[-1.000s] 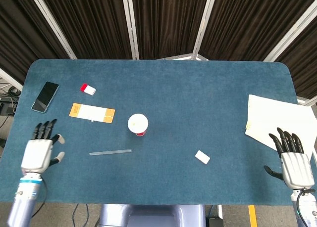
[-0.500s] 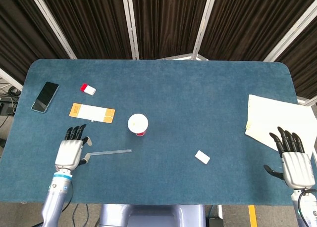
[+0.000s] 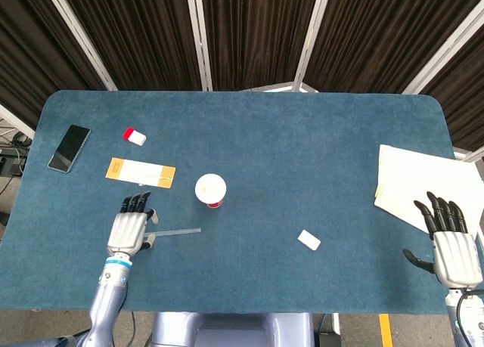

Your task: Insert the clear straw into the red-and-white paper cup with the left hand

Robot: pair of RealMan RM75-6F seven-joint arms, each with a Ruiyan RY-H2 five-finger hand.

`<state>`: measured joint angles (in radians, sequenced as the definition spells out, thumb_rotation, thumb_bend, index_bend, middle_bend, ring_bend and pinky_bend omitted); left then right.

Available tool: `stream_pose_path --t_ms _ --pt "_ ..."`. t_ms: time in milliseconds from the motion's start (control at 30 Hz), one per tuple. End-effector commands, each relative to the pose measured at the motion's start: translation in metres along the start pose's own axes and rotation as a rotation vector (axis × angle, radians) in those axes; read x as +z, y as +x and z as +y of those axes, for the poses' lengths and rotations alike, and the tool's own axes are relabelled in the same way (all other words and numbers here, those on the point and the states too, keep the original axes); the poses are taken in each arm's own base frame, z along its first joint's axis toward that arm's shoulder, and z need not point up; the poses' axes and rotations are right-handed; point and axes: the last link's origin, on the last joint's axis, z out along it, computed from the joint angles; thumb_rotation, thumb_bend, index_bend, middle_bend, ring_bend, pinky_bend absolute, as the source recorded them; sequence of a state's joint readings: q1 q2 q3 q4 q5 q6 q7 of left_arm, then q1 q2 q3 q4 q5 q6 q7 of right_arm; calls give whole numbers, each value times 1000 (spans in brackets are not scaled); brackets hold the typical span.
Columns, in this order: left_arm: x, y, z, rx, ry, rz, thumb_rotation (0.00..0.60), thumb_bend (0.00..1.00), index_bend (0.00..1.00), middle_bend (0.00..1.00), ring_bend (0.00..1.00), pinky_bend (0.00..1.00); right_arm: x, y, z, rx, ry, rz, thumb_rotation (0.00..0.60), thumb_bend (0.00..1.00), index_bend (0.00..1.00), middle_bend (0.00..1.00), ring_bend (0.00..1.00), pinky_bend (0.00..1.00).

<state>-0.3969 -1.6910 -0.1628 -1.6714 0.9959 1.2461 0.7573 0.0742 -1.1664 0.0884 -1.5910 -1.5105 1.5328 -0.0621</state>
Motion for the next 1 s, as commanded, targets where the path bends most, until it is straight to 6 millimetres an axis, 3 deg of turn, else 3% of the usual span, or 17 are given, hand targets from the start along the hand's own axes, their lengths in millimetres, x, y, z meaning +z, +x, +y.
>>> stream_pose_path --t_ms 33,800,1000 --pt "4 -5 8 -3 -6 -15 600 359 455 0 0 0 1 1 0 2 8 23 600 125 109 0 0 0" --pt "17 -29 41 12 -22 -46 600 363 484 0 0 0 2 -1 1 27 -3 15 600 125 108 0 0 0" --pt "16 -32 42 14 -26 -42 600 418 522 0 0 0 2 -1 1 27 -2 14 600 125 108 0 0 0"
